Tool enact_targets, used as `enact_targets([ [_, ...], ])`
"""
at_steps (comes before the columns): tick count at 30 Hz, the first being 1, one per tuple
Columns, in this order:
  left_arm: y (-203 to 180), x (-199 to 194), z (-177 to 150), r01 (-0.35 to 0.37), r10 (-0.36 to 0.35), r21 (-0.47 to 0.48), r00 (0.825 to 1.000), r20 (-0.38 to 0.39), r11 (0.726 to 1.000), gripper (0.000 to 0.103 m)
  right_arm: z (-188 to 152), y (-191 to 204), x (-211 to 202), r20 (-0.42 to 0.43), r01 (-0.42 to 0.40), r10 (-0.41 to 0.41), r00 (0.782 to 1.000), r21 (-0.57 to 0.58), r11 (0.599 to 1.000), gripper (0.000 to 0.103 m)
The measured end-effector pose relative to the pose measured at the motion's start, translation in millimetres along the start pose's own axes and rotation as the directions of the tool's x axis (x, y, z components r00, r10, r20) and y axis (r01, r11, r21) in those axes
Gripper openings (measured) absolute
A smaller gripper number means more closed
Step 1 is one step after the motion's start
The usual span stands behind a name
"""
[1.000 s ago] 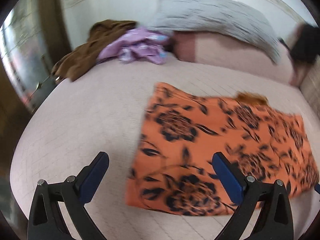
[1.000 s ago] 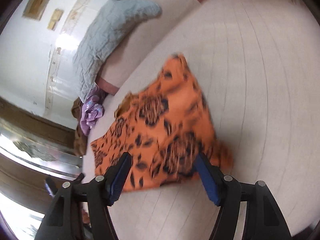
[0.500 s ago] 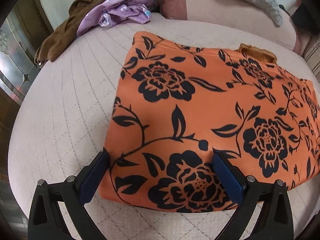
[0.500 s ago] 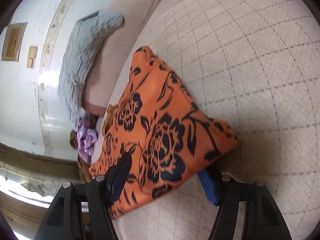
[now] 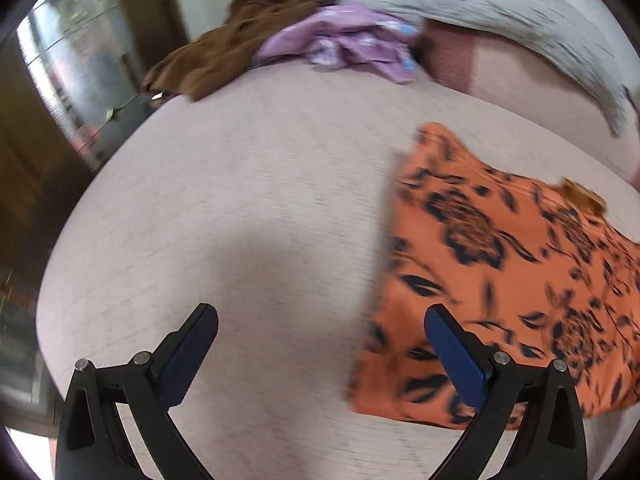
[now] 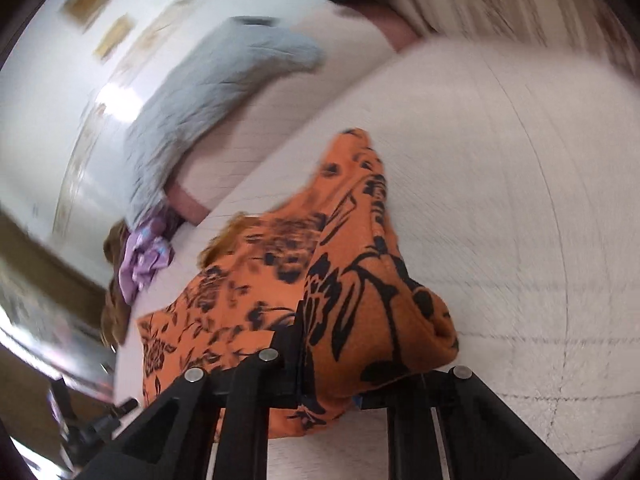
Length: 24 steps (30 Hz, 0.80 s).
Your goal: Fold small clothes
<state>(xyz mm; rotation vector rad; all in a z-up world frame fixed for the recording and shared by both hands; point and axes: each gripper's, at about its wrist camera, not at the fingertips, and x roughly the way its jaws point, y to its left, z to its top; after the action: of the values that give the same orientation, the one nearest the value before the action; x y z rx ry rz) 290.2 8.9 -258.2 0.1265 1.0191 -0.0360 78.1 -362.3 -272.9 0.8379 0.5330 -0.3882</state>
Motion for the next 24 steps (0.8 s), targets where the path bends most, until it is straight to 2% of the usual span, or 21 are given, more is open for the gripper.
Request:
enact_targets([
  [5,33,8,5,-0.072,0.071,-0.072,0.997,-0.019,0.995,0.103,-5,81,-9,0.019,-0.006,0.009,1.000,-0.174,0.985,0.017],
  [9,70,11,14,-0.110,0.109,-0.153,0.994,-0.011,0.982,0.103,-22,154,-10,0.002,-0.074,0.077,0.997,-0.285,0.956,0.016],
  [12,100,11,15,-0.146,0.146,-0.225,0.989,-0.017,0.963,0.103,-44,204,5,-0.055,-0.134,0.123,0.991,-0.331,0.934,0.017],
  [15,128,17,15,-0.166,0.162,-0.302,0.986,-0.040,0.939,0.103,-80,240,36,-0.143,-0.166,0.120,0.982,-0.378,0.911,0.017],
  [17,140,19,13,-0.168,0.160,-0.340,0.986,-0.052,0.925,0.103,-114,255,70,-0.273,-0.215,0.112,0.956,-0.385,0.898,0.018],
  [19,144,16,11,-0.165,0.157,-0.348,0.986,-0.051,0.923,0.103,-142,258,101,-0.401,-0.245,0.081,0.912,-0.377,0.893,0.025],
  [20,142,16,11,-0.160,0.154,-0.341,0.987,-0.046,0.926,0.103,-153,256,112,-0.435,-0.260,0.080,0.897,-0.374,0.890,0.029],
  [21,138,15,13,-0.151,0.146,-0.327,0.989,-0.038,0.933,0.103,-156,255,109,-0.407,-0.274,0.102,0.908,-0.391,0.878,0.031],
  [22,133,14,13,-0.139,0.136,-0.312,0.990,-0.030,0.940,0.103,-155,253,103,-0.393,-0.310,0.144,0.908,-0.403,0.861,0.033],
  [23,127,11,13,-0.121,0.121,-0.292,0.992,-0.016,0.949,0.103,-151,251,98,-0.418,-0.368,0.196,0.887,-0.385,0.846,0.053],
  [24,119,7,14,-0.097,0.102,-0.265,0.995,0.005,0.959,0.103,-146,247,92,-0.450,-0.422,0.245,0.859,-0.350,0.836,0.077],
])
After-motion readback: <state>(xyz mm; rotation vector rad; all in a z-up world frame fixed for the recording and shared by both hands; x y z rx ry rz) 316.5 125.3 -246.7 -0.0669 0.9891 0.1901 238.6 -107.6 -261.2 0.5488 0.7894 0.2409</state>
